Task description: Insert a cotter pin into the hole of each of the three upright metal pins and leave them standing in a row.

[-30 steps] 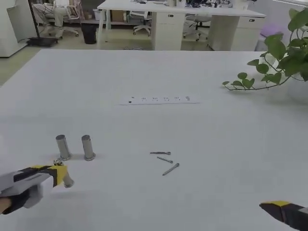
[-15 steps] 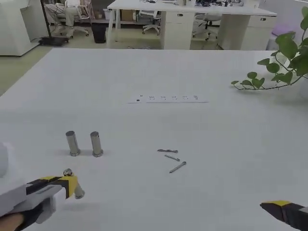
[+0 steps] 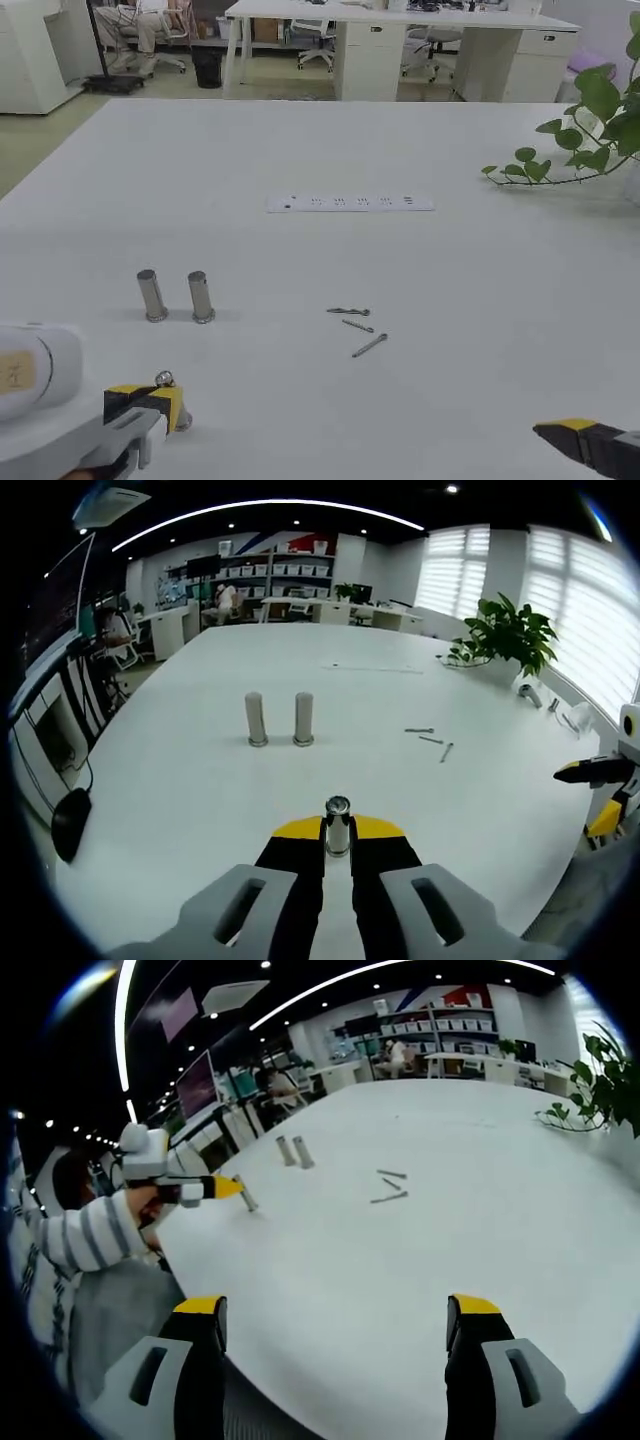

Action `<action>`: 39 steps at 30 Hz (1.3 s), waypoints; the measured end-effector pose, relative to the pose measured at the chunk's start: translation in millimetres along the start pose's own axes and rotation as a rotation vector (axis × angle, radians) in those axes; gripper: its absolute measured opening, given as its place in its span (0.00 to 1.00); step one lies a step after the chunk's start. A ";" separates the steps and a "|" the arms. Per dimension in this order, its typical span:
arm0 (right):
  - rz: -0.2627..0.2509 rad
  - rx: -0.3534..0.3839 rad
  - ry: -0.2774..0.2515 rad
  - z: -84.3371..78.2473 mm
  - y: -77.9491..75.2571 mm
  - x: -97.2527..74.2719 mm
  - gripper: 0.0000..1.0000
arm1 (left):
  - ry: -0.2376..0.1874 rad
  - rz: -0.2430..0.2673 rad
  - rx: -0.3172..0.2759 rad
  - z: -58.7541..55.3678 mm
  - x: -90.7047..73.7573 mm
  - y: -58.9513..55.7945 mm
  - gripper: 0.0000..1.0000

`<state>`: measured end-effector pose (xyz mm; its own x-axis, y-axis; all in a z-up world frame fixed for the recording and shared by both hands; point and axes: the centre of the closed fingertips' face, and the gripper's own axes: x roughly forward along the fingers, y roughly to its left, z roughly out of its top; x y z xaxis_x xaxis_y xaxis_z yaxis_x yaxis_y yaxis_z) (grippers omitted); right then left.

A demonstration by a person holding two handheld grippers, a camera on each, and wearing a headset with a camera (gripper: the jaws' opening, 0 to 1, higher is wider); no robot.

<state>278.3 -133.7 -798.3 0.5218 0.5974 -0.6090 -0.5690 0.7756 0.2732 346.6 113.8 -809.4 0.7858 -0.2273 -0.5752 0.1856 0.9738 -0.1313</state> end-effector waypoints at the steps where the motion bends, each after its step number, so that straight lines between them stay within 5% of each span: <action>1: 0.003 0.000 0.004 -0.6 0.2 0.0 0.92 | 0.000 0.001 -0.001 -0.3 0.6 0.4 0.06; 6: 0.004 -0.001 0.008 0.1 0.6 1.5 0.92 | -0.002 0.008 -0.007 -1.8 3.6 2.5 0.07; 9: 0.014 -0.005 0.010 1.0 3.0 3.0 0.92 | 0.016 0.015 0.064 -5.2 4.9 2.7 0.07; 23: 0.029 -0.019 0.032 -0.7 5.5 4.8 0.92 | 0.033 -0.002 0.052 -14.3 3.8 0.8 0.07; 33: 0.050 -0.032 0.042 0.6 10.0 8.7 0.91 | 0.049 -0.032 -0.034 -16.6 0.2 2.4 0.07; 39: 0.053 -0.038 0.040 2.1 10.6 9.7 0.91 | 0.071 -0.058 -0.014 -21.1 0.6 -3.0 0.07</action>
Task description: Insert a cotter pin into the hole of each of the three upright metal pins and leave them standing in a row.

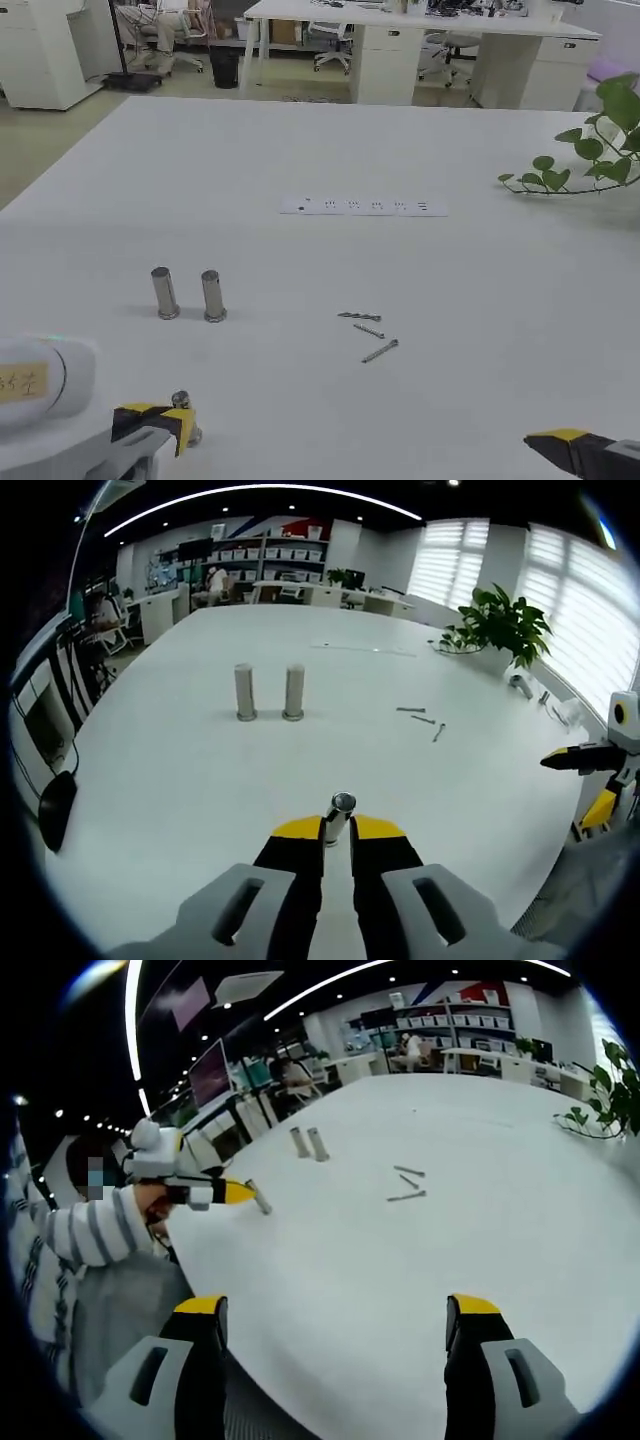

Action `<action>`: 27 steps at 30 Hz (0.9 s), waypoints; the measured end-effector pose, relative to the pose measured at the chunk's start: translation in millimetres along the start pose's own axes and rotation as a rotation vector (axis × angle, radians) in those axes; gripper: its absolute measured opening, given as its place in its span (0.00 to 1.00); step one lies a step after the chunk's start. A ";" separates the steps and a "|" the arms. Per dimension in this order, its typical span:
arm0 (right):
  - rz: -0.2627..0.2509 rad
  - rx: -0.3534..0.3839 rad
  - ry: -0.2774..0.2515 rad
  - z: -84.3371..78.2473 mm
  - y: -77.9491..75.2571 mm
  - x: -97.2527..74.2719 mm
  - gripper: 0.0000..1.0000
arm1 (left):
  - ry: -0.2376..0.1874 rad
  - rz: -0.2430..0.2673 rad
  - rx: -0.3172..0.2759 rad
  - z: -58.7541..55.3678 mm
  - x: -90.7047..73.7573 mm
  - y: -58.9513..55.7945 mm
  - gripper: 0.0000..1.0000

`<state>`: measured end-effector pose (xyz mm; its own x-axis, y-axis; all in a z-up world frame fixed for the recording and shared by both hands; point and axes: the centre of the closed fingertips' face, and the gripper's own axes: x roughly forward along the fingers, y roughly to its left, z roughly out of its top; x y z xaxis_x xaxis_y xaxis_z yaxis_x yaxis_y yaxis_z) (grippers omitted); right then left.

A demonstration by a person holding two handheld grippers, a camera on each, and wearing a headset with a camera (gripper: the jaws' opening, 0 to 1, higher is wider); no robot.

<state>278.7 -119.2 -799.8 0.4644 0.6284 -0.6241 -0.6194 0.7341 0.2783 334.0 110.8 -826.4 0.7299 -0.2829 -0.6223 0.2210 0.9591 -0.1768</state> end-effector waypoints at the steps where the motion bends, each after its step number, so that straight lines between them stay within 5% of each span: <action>1: -0.001 0.000 0.000 -0.1 -0.1 -0.1 0.91 | 0.004 -0.002 0.005 -1.1 0.0 -0.3 0.07; 17: -0.006 0.003 -0.007 0.2 -1.0 -1.7 0.91 | -0.012 -0.014 0.015 3.1 -5.1 0.2 0.11; 27: -0.022 -0.001 -0.008 2.2 -4.3 -6.9 0.91 | -0.020 -0.068 0.048 9.8 -15.8 -3.5 0.23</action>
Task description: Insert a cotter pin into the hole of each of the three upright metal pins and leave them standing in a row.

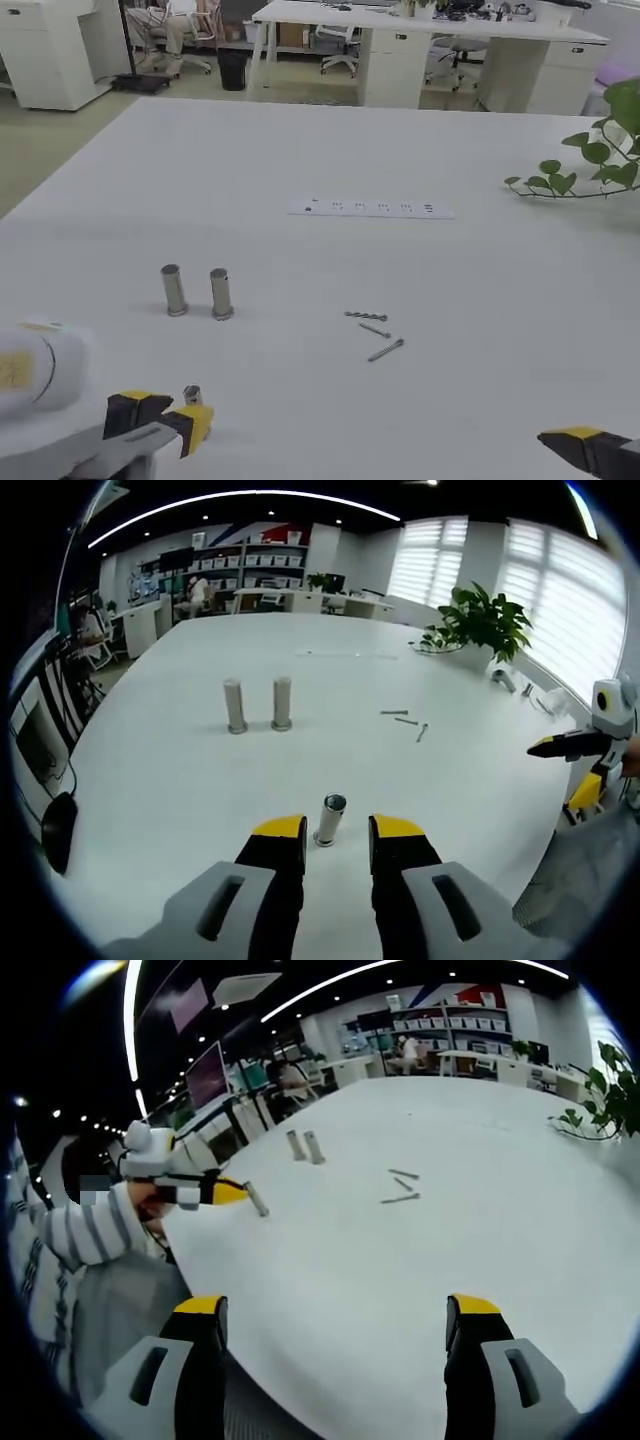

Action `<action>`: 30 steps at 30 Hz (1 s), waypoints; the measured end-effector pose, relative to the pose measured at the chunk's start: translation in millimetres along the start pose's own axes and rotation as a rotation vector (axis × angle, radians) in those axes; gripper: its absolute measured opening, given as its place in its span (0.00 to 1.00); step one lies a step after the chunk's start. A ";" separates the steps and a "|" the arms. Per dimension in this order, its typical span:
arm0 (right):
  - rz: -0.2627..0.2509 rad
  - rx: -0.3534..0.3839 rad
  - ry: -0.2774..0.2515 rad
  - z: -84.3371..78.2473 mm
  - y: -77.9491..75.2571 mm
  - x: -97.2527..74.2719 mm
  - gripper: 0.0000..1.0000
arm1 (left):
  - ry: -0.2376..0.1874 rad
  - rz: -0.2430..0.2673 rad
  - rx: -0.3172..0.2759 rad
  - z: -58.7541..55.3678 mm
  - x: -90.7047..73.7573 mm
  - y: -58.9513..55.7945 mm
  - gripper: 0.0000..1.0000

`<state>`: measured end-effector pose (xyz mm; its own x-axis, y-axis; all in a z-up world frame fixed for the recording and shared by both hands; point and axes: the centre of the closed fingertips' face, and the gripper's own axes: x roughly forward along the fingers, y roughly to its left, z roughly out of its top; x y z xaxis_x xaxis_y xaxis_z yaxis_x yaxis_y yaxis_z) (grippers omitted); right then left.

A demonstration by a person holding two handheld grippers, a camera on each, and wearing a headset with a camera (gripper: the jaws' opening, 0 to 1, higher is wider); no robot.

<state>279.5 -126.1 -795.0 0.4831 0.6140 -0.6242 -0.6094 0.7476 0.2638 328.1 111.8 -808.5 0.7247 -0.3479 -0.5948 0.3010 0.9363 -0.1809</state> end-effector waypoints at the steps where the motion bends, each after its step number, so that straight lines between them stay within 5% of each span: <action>1: -0.001 -0.001 0.001 0.1 -0.4 -0.7 0.91 | -0.003 -0.001 0.004 1.2 -1.4 0.7 0.23; 8: -0.013 0.000 -0.005 3.0 -3.9 -4.4 0.91 | 0.010 -0.106 0.017 3.2 -10.3 -9.7 0.39; 12: -0.016 -0.002 0.000 2.7 -3.0 -4.6 0.91 | 0.024 -0.119 0.022 2.7 -17.7 -10.1 0.40; 16: -0.013 0.008 -0.003 2.8 -1.5 -4.8 0.91 | 0.009 -0.167 0.047 6.0 -25.4 -15.7 0.56; 30: 0.001 -0.003 0.014 1.9 2.4 -2.7 0.91 | 0.018 -0.191 0.069 -1.2 -39.5 -8.8 0.89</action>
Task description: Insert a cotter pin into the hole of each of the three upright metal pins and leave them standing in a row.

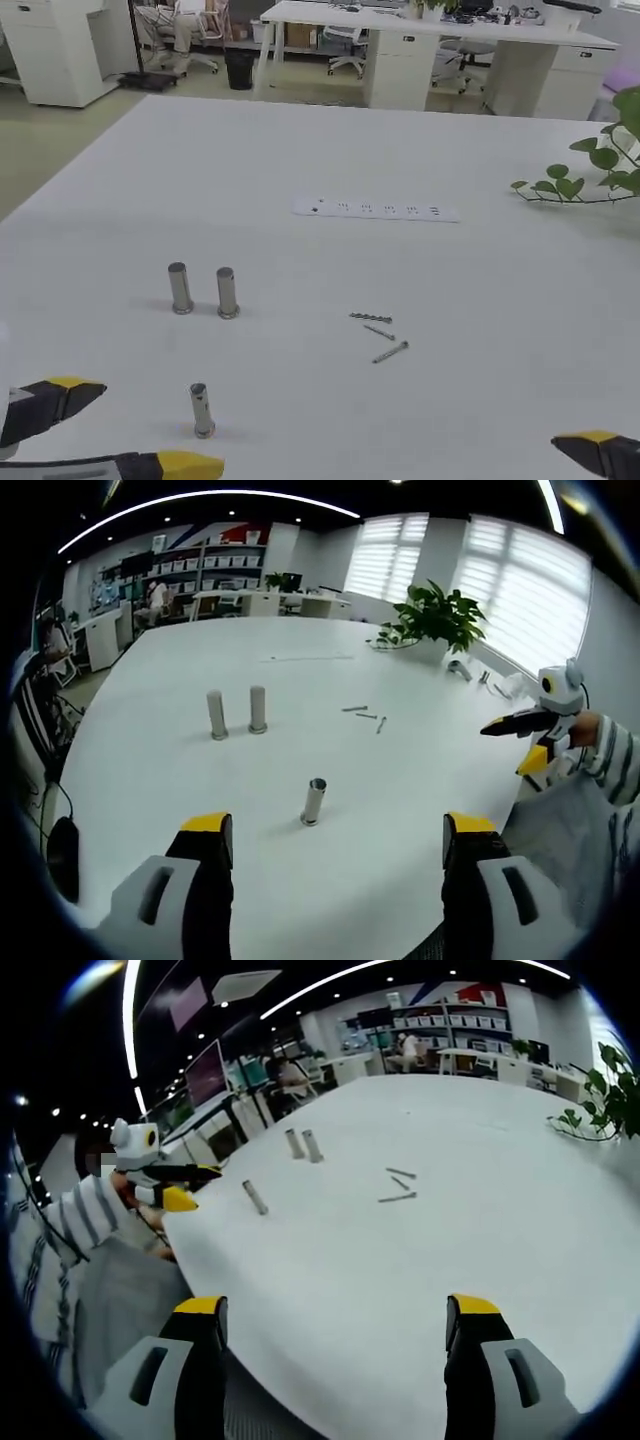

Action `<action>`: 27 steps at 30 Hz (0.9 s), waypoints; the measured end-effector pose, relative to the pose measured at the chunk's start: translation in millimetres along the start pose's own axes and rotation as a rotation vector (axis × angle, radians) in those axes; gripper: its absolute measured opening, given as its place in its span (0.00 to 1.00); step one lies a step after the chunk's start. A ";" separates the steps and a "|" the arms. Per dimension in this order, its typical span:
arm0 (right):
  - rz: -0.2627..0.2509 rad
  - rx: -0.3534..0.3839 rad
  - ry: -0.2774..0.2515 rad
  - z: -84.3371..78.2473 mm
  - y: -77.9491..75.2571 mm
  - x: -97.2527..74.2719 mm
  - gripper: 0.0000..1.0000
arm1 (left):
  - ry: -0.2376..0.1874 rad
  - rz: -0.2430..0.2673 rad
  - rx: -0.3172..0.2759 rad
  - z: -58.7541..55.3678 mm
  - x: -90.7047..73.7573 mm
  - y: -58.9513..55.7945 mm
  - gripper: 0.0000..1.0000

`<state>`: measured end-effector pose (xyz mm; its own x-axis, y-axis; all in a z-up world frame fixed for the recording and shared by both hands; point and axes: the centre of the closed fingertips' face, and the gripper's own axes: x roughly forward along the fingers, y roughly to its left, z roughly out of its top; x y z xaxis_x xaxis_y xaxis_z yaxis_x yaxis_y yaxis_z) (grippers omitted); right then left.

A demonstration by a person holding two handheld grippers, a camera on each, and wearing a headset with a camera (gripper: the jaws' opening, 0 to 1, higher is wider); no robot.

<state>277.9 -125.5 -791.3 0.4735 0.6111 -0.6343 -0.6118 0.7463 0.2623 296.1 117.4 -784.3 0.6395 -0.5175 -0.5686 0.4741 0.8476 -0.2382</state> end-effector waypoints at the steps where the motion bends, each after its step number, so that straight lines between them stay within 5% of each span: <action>1: 0.001 -0.002 0.001 0.3 0.2 0.2 0.91 | -0.002 -0.009 -0.013 -0.8 -0.8 -1.0 0.91; 17: 0.013 -0.044 0.014 10.3 -1.9 8.6 0.91 | 0.053 -0.011 0.013 -20.3 -2.4 -9.2 1.00; 27: 0.013 -0.116 0.007 36.1 -12.0 16.7 0.91 | 0.053 -0.018 0.001 -23.9 -2.7 -13.2 1.00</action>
<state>316.0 -114.8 -778.8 0.4608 0.6185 -0.6365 -0.6876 0.7023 0.1846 273.6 110.4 -798.4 0.5983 -0.5256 -0.6048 0.4858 0.8382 -0.2478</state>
